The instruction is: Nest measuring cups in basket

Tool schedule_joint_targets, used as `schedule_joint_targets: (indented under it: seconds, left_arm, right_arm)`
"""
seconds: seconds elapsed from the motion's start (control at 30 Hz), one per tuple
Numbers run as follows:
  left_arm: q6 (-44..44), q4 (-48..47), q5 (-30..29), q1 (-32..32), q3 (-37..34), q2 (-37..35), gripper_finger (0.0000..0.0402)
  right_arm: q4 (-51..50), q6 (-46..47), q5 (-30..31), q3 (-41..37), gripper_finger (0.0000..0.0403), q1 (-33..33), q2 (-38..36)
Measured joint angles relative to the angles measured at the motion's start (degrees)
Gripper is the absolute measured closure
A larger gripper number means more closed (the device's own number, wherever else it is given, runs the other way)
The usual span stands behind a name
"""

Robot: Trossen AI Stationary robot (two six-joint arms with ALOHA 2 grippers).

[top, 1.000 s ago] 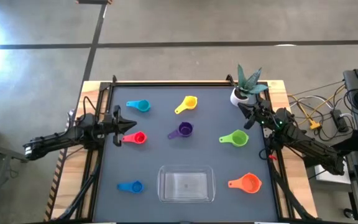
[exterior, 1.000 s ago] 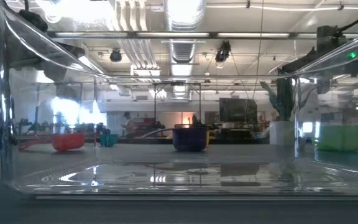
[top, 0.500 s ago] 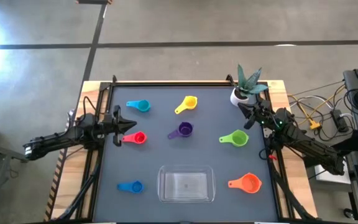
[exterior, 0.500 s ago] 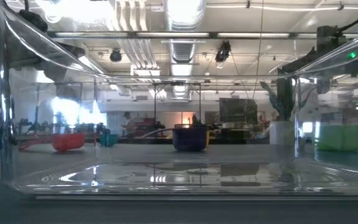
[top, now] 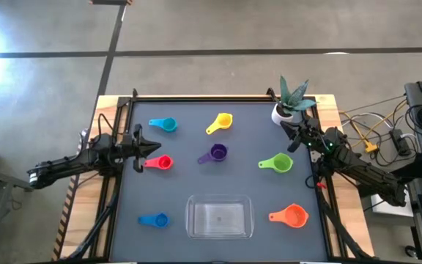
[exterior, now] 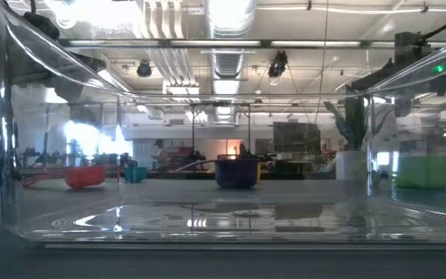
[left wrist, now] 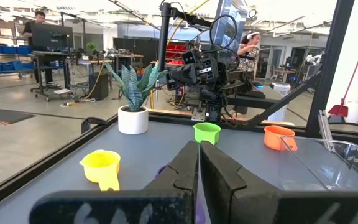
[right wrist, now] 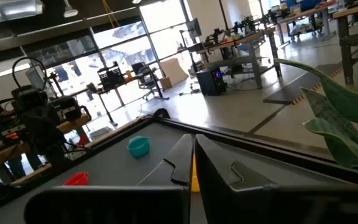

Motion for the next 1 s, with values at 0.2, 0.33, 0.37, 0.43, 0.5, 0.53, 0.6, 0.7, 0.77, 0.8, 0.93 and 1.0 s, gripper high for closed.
schedule_joint_targets:
  seconds: [0.2, 0.33, 0.37, 0.43, 0.5, 0.53, 0.6, 0.7, 0.77, 0.8, 0.93, 1.0]
  left_arm:
    - [0.01, 0.01, -0.01, 0.00, -0.01, 0.00, 0.0402]
    - [0.01, -0.01, 0.01, 0.00, -0.01, 0.00, 0.0402]
    - [-0.01, 0.00, 0.01, 0.00, 0.01, 0.00, 0.0402]
    - [-0.01, 0.00, 0.00, 0.00, 0.00, 0.00, 0.0402]
    - [0.01, 0.00, -0.01, 0.00, -0.01, 0.00, 0.0402]
    - [-0.01, -0.01, -0.01, 0.00, -0.01, 0.00, 0.0402]
    - [-0.01, -0.01, 0.00, 0.00, 0.01, 0.00, 0.0402]
    - [0.01, 0.00, 0.01, 0.00, -0.01, 0.00, 0.0402]
    - [0.00, -0.01, 0.00, 0.00, -0.01, 0.00, 0.0402]
    - [-0.01, 0.01, -0.01, 0.00, 0.01, 0.00, 0.0402]
    - [0.01, 0.01, -0.01, 0.00, 0.01, 0.00, 0.0402]
    - [0.01, -0.01, 0.01, 0.00, 0.00, 0.00, 0.0402]
  right_arm:
    - [-0.01, 0.00, 0.00, 0.00, 0.0394, -0.01, 0.01]
    - [0.01, 0.00, 0.01, 0.00, 0.0394, -0.01, -0.01]
    - [0.04, 0.00, 0.00, 0.00, 0.0394, -0.01, 0.01]
    - [0.05, 0.02, 0.00, 0.00, 0.0394, 0.01, -0.01]
    - [0.08, 0.24, 0.00, 0.00, 0.0394, -0.01, -0.01]
    - [0.26, 1.11, -0.04, 0.00, 0.0394, -0.01, 0.01]
    - [1.68, 4.12, -0.12, 0.00, 0.0394, 0.00, 0.01]
    - [7.87, 3.73, -2.46, 0.59, 0.0394, -0.01, 0.01]
    - [7.93, 1.92, -7.03, 4.42, 0.0394, -0.01, 0.33]
    - [6.23, 1.11, -8.54, 7.65, 0.0394, 0.04, 0.90]
    - [-11.14, -3.49, -8.66, 24.13, 0.0394, 0.06, 6.85]
    - [-22.31, -5.64, -7.59, 32.72, 0.0394, 0.14, 12.11]
